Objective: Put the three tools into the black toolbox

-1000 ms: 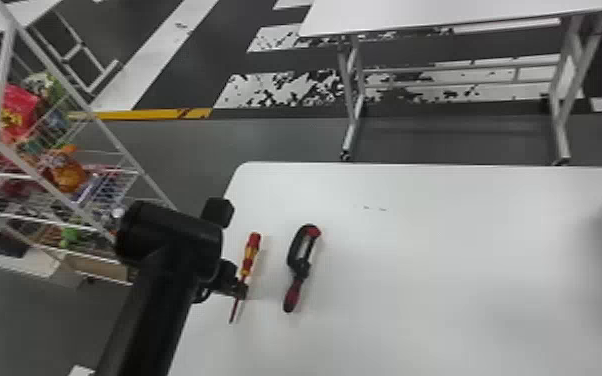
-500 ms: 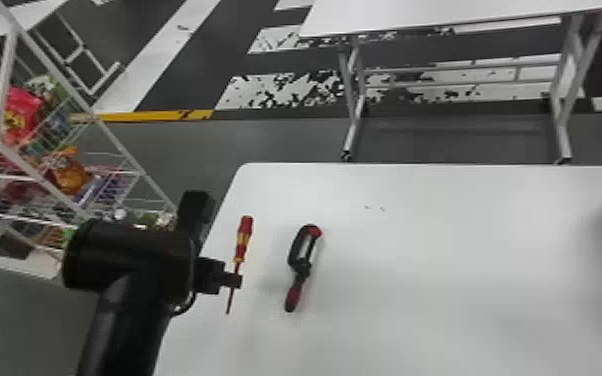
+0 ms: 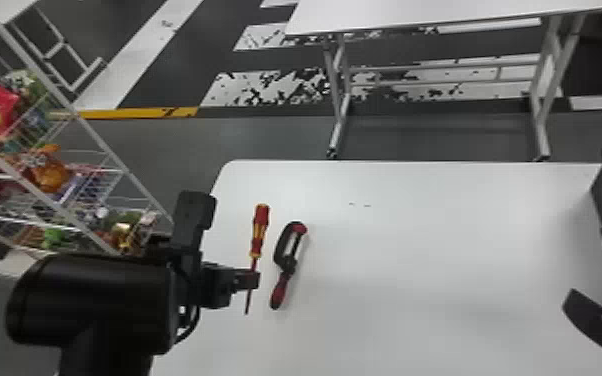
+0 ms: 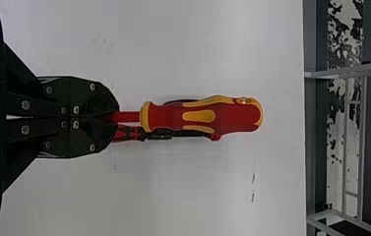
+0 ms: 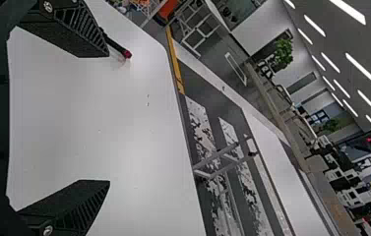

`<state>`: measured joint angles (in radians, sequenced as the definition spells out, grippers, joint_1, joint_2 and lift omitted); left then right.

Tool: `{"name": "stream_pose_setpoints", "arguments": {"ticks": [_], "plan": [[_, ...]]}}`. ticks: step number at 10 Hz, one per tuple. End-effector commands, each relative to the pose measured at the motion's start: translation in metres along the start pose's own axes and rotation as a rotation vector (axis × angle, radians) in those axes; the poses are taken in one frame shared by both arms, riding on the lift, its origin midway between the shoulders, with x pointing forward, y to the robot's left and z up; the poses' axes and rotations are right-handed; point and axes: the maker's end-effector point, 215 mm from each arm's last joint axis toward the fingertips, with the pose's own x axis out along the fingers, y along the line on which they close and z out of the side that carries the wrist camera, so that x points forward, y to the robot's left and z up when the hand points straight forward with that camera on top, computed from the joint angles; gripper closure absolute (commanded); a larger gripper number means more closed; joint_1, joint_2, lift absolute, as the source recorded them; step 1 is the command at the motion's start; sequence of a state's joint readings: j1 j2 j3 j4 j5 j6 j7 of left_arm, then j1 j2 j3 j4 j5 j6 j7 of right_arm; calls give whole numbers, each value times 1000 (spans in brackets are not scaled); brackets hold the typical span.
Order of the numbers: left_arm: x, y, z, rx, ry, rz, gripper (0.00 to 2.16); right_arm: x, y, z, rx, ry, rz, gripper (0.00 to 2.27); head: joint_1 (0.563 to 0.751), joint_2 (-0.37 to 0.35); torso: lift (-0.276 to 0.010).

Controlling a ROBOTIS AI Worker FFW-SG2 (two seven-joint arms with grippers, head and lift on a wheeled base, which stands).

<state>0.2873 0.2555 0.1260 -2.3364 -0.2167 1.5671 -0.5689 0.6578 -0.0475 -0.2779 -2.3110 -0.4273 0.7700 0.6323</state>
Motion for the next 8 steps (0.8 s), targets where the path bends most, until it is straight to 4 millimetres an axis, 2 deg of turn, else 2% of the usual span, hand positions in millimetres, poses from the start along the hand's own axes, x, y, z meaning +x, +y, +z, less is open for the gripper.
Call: {"name": "stream_pose_setpoints", "arguments": {"ticks": [1,4,6,8], "plan": [[2,-33,2,35,-6,-40,2027,13,7,-9,-10,33,12,80,695,259,-51],[6,-86,4,138,-9,-64,2027,37,14,-23,0,81,32,80,695,198,-51],[9,-117,3,195,-7,-73,2027,55,28,-36,13,122,64,80,695,166,-51],[11,-143,-1,190,-3,-140,2027,63,42,-41,4,137,82,80,695,154,-51]]}}
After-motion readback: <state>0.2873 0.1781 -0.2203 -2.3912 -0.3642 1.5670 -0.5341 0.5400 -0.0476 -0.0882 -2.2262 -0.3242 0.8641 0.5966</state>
